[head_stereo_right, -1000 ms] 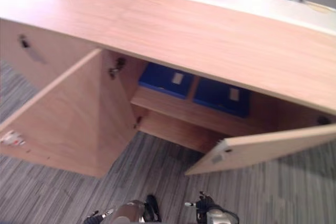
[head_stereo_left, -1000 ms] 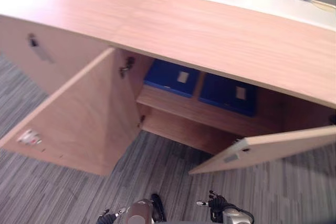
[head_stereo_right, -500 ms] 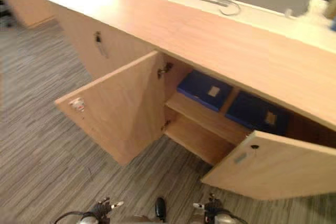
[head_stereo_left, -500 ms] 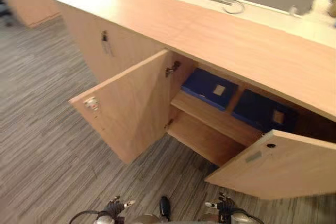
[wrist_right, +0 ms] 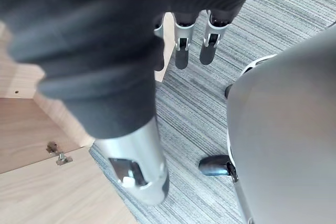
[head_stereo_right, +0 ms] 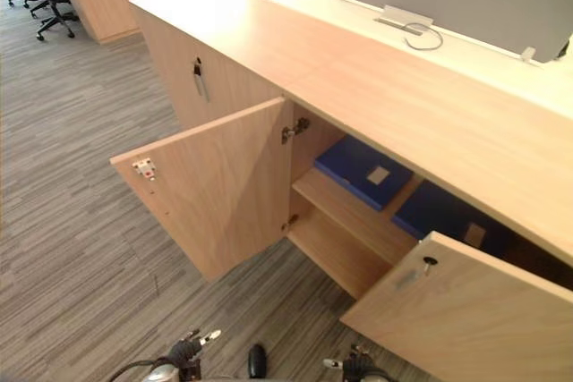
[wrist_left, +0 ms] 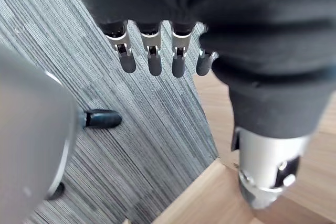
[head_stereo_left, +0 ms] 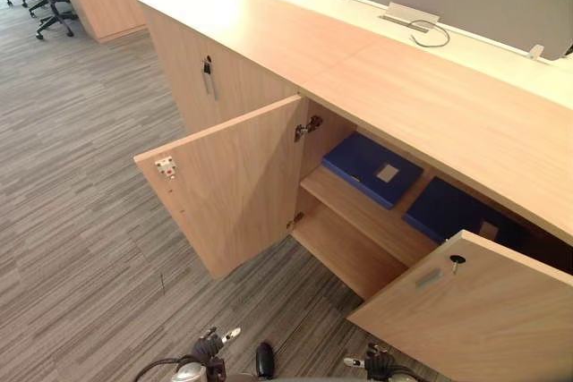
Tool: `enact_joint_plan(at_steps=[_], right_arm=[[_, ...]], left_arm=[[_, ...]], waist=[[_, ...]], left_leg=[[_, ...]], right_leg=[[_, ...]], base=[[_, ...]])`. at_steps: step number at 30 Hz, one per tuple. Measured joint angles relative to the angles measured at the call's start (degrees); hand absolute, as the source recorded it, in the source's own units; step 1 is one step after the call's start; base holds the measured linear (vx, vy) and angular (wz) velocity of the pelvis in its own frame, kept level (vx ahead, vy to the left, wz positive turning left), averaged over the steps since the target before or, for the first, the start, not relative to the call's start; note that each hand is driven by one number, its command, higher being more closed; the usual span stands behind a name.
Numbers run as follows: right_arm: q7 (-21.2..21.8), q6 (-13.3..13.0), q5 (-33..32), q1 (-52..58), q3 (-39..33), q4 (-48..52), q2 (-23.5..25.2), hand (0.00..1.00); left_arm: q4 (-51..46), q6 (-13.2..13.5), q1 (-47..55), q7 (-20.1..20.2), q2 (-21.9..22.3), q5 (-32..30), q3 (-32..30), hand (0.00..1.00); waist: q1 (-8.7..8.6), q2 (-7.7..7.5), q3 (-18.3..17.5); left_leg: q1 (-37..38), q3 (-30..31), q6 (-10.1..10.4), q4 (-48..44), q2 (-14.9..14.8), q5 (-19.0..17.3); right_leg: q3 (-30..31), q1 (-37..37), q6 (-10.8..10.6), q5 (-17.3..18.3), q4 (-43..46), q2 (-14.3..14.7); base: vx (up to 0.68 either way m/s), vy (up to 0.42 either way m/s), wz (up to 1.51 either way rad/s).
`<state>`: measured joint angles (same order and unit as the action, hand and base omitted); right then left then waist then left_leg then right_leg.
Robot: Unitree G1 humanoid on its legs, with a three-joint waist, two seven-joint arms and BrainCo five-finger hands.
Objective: Walk over to the cabinet, pick up the folder, carry it to the office cabinet, place the folder inside the office cabinet, then close the office cabinet door
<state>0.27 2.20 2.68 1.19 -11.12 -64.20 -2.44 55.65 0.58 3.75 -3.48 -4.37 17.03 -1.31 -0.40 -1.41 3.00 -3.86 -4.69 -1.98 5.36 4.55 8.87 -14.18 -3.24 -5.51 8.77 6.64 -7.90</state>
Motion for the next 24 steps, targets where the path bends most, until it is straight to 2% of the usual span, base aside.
enact_joint_plan(at_steps=[1, 2, 3, 5, 7, 10, 14, 19, 22, 24], right_arm=[[0.01, -0.04, -0.65, 0.12, -0.02, 0.47, 0.28, 0.0], [0.02, -0.11, -1.36, 0.54, -0.01, 0.89, 0.49, 0.0], [0.06, -0.3, -1.61, 1.41, 0.0, 1.83, 0.91, 0.0], [0.22, -0.59, -1.6, 2.2, 1.32, 2.75, 1.37, 0.0], [1.0, -1.37, -1.45, 2.48, 2.53, 3.95, 1.73, 0.0], [2.15, -1.75, -1.23, 2.57, 3.71, 4.5, 1.49, 0.0], [3.4, -1.54, -1.14, 4.11, 3.88, 6.74, 1.43, 0.0], [4.41, -1.36, -1.19, 5.86, 3.9, 9.8, 1.07, 0.0], [4.82, -1.26, -1.29, 6.41, 3.9, 10.81, 1.03, 0.0], [5.25, -1.19, -1.28, 6.4, 3.91, 10.98, 1.01, 0.0]], left_arm=[[-2.89, -0.31, 1.88, 0.83, 0.64, -0.34, -8.19, 0.0], [-4.34, -0.39, 2.74, 1.39, 0.49, -0.75, -13.2, 0.0], [-6.91, -0.41, 3.76, 1.37, -1.27, -1.61, -22.03, 0.0], [-9.61, -0.43, 4.61, 0.19, -7.3, -2.96, -30.36, 0.0], [-15.53, -0.4, 4.51, -2.19, -11.33, -6.44, -33.24, 0.0], [-21.93, -0.34, 1.84, -4.09, -11.95, -9.96, -35.81, 0.0], [-22.02, -2.24, -3.64, -5.3, -13.24, -11.74, -38.55, 0.0], [-21.77, -3.32, -9.13, -5.66, -20.68, -16.98, -38.32, 0.0], [-20.5, -3.33, -11.37, -5.23, -26.42, -20.26, -34.24, 0.0], [-17.75, -3.22, -13.94, -3.04, -29.18, -22.83, -28.02, 0.0]], waist=[[0.09, -0.53, -0.04], [0.1, -0.83, -0.01], [0.21, -1.37, 0.11], [0.94, -1.64, 0.39], [1.35, -1.48, 0.49], [1.3, -1.38, 0.55], [0.13, -1.19, 0.5], [-0.54, -1.47, 0.55], [-0.55, -1.88, 0.71], [-0.52, -1.99, 0.88]], left_leg=[[0.11, 0.59, -0.26, -0.03, 0.06, 0.07], [0.17, 0.84, -0.32, -0.06, 0.05, 0.04], [0.5, 1.22, -0.45, -0.3, 0.04, -0.06], [1.57, 0.97, -0.7, -0.1, -0.22, -0.66], [2.19, 0.52, -0.25, -0.02, -0.58, -1.19], [3.0, -1.22, 0.19, 0.05, -1.2, -1.77], [4.11, -4.26, 0.54, 0.08, -2.01, -3.19], [4.1, -6.92, 0.8, 0.07, -2.84, -3.85], [4.28, -7.98, 1.27, 0.05, -2.92, -3.94], [4.5, -8.71, 1.06, 0.01, -2.88, -3.82]], right_leg=[[-0.41, -0.54, 0.05, 0.0, -0.27, 0.09], [-0.96, -1.28, 0.06, -0.01, -0.54, 0.17], [-1.62, -2.26, 0.09, -0.01, -1.44, 0.35], [-1.49, -3.43, 0.1, -0.02, -2.3, 0.71], [-1.18, -3.88, 0.17, -0.06, -2.44, 0.95], [0.52, -3.87, 0.76, -0.4, -2.46, 1.29], [3.19, -3.7, 1.35, -0.76, -2.73, 1.69], [5.54, -2.31, 1.74, -1.0, -2.74, 2.12], [6.85, -2.0, 1.75, -1.0, -2.78, 2.15], [7.14, -1.97, 1.74, -1.0, -2.76, 2.04]], base=[[0.07, -0.054, 0.21], [0.14, -0.104, 0.3], [0.12, -0.098, 0.22], [0.11, -0.108, 0.06], [0.02, -0.062, -0.11], [-0.02, -0.033, -0.34], [-0.06, -0.012, -0.49], [-0.04, -0.004, -0.28], [0.02, 0.006, -0.18], [0.03, 0.004, -0.1]])
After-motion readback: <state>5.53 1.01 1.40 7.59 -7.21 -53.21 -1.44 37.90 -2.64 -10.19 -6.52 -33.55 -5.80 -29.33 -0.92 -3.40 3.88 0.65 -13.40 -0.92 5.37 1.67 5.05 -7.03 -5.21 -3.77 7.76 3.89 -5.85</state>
